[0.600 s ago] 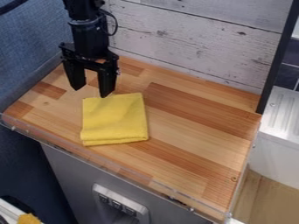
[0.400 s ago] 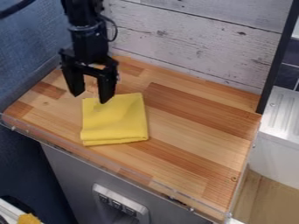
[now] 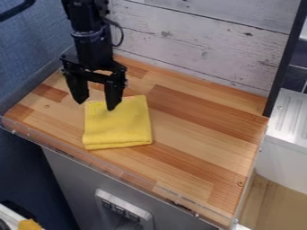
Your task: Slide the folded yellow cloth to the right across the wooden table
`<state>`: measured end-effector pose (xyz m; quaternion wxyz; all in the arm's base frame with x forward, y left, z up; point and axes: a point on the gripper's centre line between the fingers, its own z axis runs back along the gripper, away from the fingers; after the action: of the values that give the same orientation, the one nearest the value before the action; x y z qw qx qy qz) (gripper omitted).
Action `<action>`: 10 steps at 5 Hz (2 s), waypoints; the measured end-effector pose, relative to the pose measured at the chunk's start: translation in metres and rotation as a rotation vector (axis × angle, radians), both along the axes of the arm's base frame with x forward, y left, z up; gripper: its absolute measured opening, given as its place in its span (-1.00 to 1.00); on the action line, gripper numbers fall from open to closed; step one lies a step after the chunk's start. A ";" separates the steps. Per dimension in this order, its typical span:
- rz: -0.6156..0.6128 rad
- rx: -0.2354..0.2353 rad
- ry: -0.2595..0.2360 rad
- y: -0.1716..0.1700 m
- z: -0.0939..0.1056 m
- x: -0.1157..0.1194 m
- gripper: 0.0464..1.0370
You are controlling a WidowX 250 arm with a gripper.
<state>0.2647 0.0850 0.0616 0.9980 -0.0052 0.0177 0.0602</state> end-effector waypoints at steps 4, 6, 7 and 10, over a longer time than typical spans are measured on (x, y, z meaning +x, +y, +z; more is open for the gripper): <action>0.132 0.031 -0.059 -0.017 0.000 0.005 0.82; 0.153 0.030 -0.056 -0.021 -0.012 0.012 -0.34; 0.158 0.025 -0.039 -0.022 -0.017 0.016 -0.77; 0.154 0.008 -0.021 -0.026 -0.041 0.031 -0.97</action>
<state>0.2953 0.0592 0.0205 0.9905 -0.0034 0.0067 0.1370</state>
